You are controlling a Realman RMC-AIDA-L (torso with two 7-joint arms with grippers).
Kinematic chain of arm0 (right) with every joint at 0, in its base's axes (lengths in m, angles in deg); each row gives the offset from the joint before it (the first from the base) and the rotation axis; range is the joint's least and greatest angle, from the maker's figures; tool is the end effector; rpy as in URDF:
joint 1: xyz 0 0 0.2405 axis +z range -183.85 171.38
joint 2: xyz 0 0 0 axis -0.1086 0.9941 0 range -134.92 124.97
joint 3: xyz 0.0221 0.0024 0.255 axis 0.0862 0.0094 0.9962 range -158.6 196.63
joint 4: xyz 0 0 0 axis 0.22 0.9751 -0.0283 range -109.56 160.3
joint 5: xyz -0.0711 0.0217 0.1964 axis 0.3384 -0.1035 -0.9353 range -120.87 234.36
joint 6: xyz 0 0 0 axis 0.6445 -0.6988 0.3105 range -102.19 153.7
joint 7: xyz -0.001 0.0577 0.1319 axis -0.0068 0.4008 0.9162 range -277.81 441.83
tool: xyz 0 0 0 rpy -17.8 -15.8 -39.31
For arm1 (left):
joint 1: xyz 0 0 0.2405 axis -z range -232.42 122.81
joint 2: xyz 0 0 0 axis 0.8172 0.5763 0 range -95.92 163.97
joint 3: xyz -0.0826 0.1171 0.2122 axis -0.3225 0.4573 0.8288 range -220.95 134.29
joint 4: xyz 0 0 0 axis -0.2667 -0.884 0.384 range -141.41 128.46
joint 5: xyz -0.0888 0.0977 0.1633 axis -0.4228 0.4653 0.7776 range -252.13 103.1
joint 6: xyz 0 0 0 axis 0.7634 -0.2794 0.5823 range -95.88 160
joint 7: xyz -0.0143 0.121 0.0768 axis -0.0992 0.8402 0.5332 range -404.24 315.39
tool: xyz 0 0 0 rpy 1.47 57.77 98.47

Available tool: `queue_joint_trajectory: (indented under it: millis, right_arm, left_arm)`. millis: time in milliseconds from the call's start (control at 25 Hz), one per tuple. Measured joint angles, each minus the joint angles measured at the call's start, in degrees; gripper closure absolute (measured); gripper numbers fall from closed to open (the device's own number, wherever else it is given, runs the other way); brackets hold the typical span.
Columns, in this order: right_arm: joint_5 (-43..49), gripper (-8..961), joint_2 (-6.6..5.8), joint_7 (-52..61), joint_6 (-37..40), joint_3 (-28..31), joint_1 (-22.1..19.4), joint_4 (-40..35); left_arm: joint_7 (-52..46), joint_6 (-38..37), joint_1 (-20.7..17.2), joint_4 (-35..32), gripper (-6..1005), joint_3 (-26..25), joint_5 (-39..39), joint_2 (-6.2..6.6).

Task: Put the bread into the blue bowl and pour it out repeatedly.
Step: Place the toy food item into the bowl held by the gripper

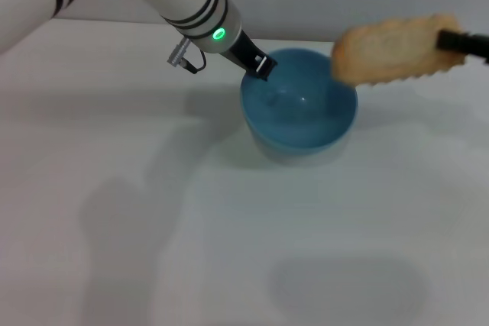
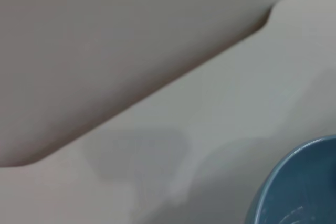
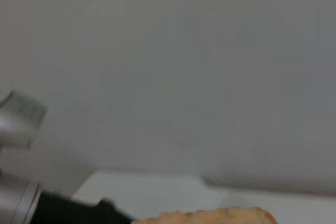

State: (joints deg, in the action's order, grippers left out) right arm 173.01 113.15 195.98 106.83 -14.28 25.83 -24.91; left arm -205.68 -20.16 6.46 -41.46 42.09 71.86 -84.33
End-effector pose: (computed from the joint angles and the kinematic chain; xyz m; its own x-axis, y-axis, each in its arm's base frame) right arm 0.2598 0.3782 0.0674 0.4899 -0.5868 -0.6447 -0.8293 -0.5417 -0.1371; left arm -0.1360 0.4522 -0.0717 0.7157 0.6983 0.0042 0.5707 -0.5815 -0.5798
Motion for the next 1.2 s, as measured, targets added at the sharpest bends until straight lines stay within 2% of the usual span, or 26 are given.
queue_joint_trajectory:
  millis: [160, 360, 520, 920, 1200]
  right_arm:
    - [1.8, 670, 0.01, 4.0, -3.4, -6.2, 0.4, 1.3]
    - [3.2, 712, 0.07, 5.0, -7.4, -11.0, 2.0, 7.8]
    - [3.2, 748, 0.14, 4.9, -9.9, -14.3, 3.0, 10.0]
    - [2.0, 804, 0.25, 4.8, -12.2, -15.0, 5.2, 10.9]
    - [-3.3, 821, 0.40, -3.0, -12.7, -15.0, 5.6, 13.5]
  left_arm:
    - [-0.7, -0.7, 0.3, -0.2, 1000, 1.9, -0.7, -0.35]
    - [-0.7, 0.1, -0.3, 0.0, 1000, 2.0, -2.4, -0.34]
    - [-0.4, 0.4, -0.9, 0.0, 1000, 2.0, -3.0, -0.31]
    - [-0.2, 0.6, -1.3, 0.0, 999, 2.3, -3.8, -0.28]
    - [-0.2, 1.2, -1.9, 0.0, 999, 2.3, -4.1, -0.29]
